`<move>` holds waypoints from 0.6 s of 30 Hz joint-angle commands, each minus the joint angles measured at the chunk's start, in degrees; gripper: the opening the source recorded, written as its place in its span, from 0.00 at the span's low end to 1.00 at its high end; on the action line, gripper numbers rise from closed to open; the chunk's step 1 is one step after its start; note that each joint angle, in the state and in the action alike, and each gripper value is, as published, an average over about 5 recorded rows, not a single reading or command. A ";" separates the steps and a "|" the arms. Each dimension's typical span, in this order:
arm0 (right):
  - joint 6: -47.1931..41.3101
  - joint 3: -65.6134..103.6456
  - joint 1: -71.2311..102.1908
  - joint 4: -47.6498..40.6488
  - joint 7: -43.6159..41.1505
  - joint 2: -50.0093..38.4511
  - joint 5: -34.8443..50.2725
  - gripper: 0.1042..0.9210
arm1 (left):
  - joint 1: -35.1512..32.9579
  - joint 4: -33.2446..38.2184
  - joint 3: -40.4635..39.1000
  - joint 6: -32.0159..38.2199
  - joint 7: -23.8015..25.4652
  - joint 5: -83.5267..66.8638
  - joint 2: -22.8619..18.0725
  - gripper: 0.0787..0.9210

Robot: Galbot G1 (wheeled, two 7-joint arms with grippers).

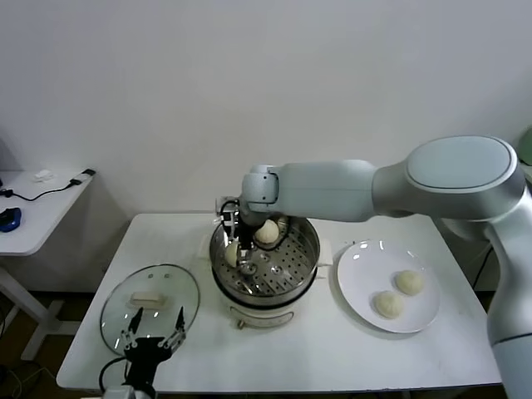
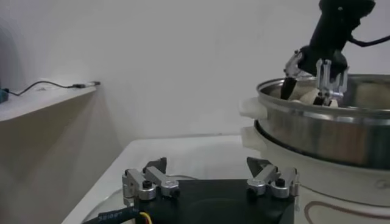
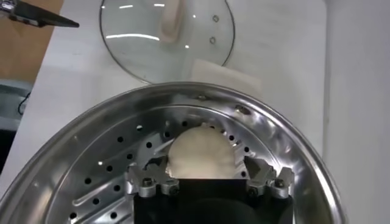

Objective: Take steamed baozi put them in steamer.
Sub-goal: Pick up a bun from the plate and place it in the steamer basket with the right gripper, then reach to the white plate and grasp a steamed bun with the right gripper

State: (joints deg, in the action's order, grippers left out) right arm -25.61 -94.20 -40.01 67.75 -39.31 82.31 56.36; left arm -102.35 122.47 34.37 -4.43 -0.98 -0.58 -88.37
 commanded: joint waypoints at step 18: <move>14.13 -18.75 -19.90 19.02 -19.49 -48.59 -21.56 0.88 | 0.48 0.21 -0.30 -0.10 0.24 -0.18 0.00 0.88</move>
State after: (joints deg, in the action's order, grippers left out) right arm -15.05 -104.35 -55.98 81.08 -54.14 51.01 44.58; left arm -101.95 122.86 34.07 -4.50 -0.77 -0.73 -88.33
